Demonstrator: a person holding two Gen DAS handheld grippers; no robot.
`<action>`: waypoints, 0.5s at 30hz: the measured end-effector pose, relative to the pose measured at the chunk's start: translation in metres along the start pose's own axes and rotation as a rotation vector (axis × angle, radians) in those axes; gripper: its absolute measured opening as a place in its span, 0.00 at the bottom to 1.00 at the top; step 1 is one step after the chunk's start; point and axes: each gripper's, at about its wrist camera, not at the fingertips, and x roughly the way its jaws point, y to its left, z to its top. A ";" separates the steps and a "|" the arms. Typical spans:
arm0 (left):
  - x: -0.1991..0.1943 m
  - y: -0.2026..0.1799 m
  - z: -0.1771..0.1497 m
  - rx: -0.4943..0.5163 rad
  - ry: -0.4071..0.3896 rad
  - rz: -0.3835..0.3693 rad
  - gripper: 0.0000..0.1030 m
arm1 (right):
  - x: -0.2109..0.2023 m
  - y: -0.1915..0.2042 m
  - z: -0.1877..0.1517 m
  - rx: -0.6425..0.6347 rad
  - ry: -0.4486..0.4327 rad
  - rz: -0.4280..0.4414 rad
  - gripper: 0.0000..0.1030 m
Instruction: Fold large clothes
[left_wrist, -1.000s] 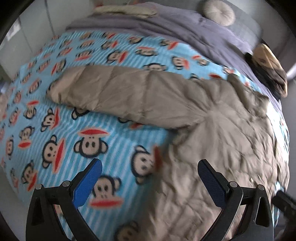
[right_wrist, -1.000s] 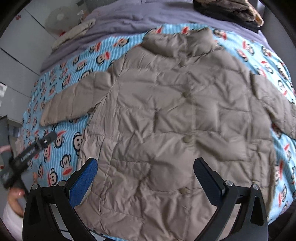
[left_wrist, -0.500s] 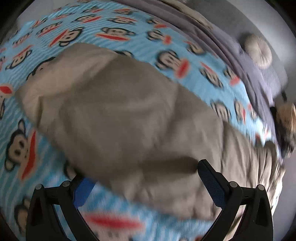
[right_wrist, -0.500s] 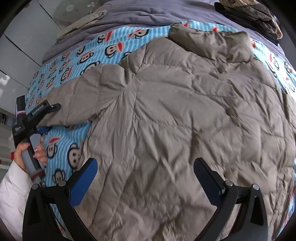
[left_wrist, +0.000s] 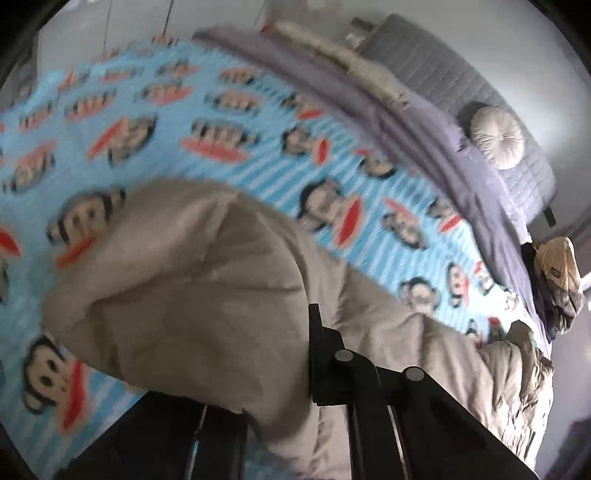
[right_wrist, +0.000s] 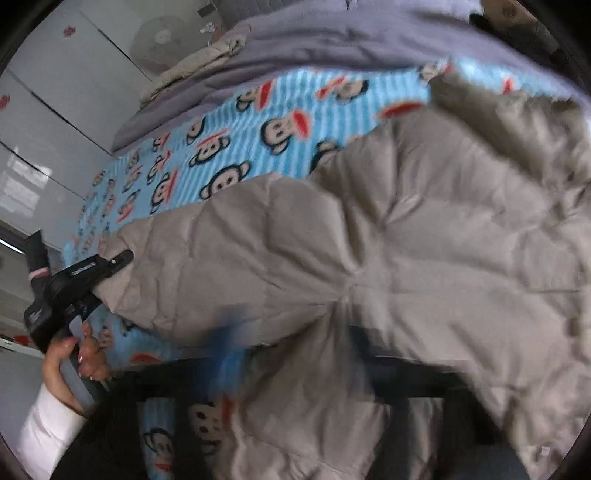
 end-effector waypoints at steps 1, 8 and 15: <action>-0.011 -0.006 0.004 0.017 -0.025 -0.011 0.11 | 0.007 -0.002 0.001 0.027 0.020 0.028 0.09; -0.082 -0.081 0.005 0.153 -0.205 -0.330 0.11 | 0.063 -0.017 0.003 0.100 0.109 0.138 0.09; -0.112 -0.223 -0.046 0.429 -0.191 -0.512 0.11 | 0.022 -0.061 0.000 0.177 0.136 0.258 0.08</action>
